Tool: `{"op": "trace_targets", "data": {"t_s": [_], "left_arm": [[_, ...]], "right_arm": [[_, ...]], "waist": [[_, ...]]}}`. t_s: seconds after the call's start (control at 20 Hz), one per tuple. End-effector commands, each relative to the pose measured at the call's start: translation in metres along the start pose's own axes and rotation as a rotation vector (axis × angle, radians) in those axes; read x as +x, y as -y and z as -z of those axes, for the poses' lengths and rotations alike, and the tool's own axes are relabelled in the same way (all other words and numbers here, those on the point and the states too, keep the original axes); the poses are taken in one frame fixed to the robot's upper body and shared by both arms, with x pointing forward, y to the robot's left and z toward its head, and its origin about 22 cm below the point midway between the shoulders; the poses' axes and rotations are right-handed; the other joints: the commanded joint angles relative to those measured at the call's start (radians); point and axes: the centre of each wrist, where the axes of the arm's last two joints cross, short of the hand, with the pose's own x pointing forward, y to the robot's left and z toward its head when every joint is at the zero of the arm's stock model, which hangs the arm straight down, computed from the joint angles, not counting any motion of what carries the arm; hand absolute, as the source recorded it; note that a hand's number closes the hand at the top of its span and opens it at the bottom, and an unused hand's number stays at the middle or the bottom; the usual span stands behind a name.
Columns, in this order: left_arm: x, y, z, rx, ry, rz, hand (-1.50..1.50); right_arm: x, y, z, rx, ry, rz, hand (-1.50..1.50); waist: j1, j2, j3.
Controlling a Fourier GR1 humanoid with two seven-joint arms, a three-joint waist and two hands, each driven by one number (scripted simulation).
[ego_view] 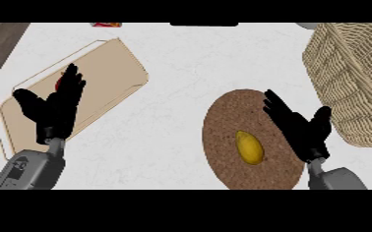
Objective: Pick the lemon from the placemat and place it in the basket
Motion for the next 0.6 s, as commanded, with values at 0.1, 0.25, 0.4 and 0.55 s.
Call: {"op": "trace_targets", "data": {"t_s": [0.1, 0.25, 0.4, 0.55], "left_arm": [[0.009, 0.0, 0.003, -0.053, 0.005, 0.071, 0.0], [0.023, -0.008, 0.01, -0.114, 0.038, 0.145, 0.0], [0.003, 0.004, 0.002, -0.161, -0.036, 0.128, 0.0], [0.014, -0.016, 0.01, -0.135, -0.044, 0.117, 0.0]], "right_arm": [[0.077, -0.018, 0.039, 0.294, 0.363, 0.097, 1.5], [0.141, -0.039, 0.044, 0.539, 0.685, 0.143, 1.5], [0.172, -0.065, 0.02, 0.862, 0.853, -0.305, -1.5], [0.143, -0.093, 0.013, 0.928, 0.986, -0.349, -1.5]], "waist": [[0.039, -0.01, 0.01], [0.077, -0.003, 0.017], [0.054, -0.022, 0.01], [0.017, -0.017, 0.008]]}}
